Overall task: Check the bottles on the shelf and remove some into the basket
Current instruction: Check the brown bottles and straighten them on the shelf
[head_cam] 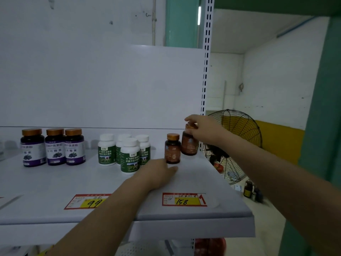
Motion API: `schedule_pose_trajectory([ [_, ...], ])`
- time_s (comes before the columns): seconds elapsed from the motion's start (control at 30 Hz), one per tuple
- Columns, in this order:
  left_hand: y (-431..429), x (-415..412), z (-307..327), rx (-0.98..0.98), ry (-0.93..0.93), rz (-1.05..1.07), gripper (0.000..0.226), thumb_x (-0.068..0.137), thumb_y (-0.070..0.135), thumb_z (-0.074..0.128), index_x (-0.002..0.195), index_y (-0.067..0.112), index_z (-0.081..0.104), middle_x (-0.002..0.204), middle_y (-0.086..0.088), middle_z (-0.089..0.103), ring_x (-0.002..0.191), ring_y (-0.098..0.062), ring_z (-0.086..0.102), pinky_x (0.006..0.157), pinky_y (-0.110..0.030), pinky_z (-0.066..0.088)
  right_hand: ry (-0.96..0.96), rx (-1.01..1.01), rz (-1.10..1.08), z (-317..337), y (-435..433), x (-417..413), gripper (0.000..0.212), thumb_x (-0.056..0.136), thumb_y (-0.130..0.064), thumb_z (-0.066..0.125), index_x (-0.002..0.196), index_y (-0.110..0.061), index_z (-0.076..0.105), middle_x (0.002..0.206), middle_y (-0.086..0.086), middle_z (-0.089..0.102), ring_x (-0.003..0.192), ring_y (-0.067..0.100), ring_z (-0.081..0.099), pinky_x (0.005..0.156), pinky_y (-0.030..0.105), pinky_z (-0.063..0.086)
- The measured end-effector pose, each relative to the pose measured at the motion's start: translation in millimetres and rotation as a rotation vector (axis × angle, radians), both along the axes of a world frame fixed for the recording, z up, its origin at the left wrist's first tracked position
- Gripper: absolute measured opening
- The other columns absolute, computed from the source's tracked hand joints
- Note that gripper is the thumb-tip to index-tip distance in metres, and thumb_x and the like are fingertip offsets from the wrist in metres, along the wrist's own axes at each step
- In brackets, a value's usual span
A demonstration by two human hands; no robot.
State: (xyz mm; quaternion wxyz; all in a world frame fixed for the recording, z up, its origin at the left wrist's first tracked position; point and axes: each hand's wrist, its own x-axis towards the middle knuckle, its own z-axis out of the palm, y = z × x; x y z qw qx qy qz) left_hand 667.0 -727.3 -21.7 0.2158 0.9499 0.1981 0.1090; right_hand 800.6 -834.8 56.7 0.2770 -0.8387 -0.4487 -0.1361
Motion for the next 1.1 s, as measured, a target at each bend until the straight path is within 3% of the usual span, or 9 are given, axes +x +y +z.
schedule_pose_trajectory([
  [0.13,-13,-13,25,-0.266,-0.311,-0.104,0.05,0.089,0.042,0.056,0.133,0.021,0.047,0.126,0.004,0.054,0.095,-0.003,0.044,0.083,-0.023,0.031,0.066,0.127,0.103,34,-21,-15,0.044,0.085,-0.035,0.067,0.125,-0.018,0.058,0.116,-0.005,0.058,0.105,0.011,0.054,0.088,0.026,0.045],
  [0.27,-18,-10,50,-0.505,-0.409,-0.151,0.063,0.08,0.035,0.07,0.134,0.02,0.042,0.126,0.006,0.056,0.109,-0.009,0.051,0.088,-0.026,0.037,0.206,0.181,0.297,49,-32,-38,0.034,0.086,-0.028,0.067,0.12,-0.022,0.062,0.108,-0.012,0.063,0.099,0.002,0.058,0.087,0.019,0.046],
  [0.37,-25,-6,52,-0.511,-0.514,-0.117,0.042,0.078,0.029,0.073,0.114,0.022,0.053,0.098,0.011,0.061,0.088,-0.003,0.057,0.071,-0.017,0.041,0.333,0.27,0.394,47,-34,-46,0.033,0.087,-0.022,0.067,0.12,-0.021,0.062,0.11,-0.01,0.065,0.102,0.003,0.061,0.087,0.019,0.05],
  [0.47,-33,-5,50,-0.408,-0.634,-0.021,0.044,0.071,0.032,0.079,0.104,0.021,0.053,0.088,0.011,0.06,0.078,-0.002,0.055,0.062,-0.016,0.042,0.349,0.351,0.321,40,-30,-50,0.037,0.082,-0.037,0.071,0.114,-0.02,0.065,0.106,-0.006,0.066,0.1,0.008,0.062,0.09,0.027,0.053],
  [0.57,-39,-8,48,-0.41,-0.624,-0.032,0.05,0.068,0.036,0.081,0.106,0.019,0.054,0.094,0.005,0.063,0.082,-0.007,0.06,0.063,-0.018,0.046,0.419,0.441,0.273,34,-28,-50,0.037,0.078,-0.036,0.075,0.11,-0.018,0.068,0.105,-0.001,0.067,0.1,0.015,0.064,0.091,0.035,0.054],
  [0.73,-40,-19,47,-0.594,-0.493,-0.185,0.045,0.078,0.032,0.073,0.119,0.02,0.059,0.105,0.003,0.066,0.096,-0.009,0.059,0.069,-0.016,0.041,0.618,0.444,0.46,35,-35,-49,0.03,0.087,-0.017,0.067,0.117,-0.017,0.062,0.114,0.003,0.067,0.104,0.011,0.063,0.087,0.024,0.052],
  [0.83,-38,-18,45,-0.594,-0.595,-0.096,0.043,0.075,0.025,0.076,0.113,0.017,0.058,0.097,0.005,0.065,0.085,-0.003,0.059,0.06,-0.012,0.037,0.619,0.377,0.462,35,-35,-50,0.036,0.087,-0.025,0.066,0.122,-0.022,0.059,0.118,-0.001,0.066,0.11,0.008,0.06,0.092,0.027,0.047],
  [0.9,-40,-17,44,-0.53,-0.632,-0.024,0.045,0.073,0.026,0.079,0.109,0.018,0.053,0.091,0.007,0.061,0.077,-0.001,0.056,0.056,-0.011,0.037,0.584,0.391,0.412,34,-34,-52,0.043,0.083,-0.034,0.071,0.122,-0.021,0.06,0.112,-0.003,0.067,0.105,0.007,0.063,0.086,0.024,0.05],
  [1.1,-43,-18,41,-0.58,-0.556,-0.128,0.045,0.073,0.035,0.077,0.109,0.02,0.055,0.101,0.0,0.064,0.089,-0.009,0.059,0.063,-0.016,0.042,0.568,0.474,0.378,32,-38,-49,0.031,0.086,-0.023,0.068,0.116,-0.013,0.063,0.108,0.003,0.07,0.1,0.013,0.066,0.082,0.023,0.054],
])
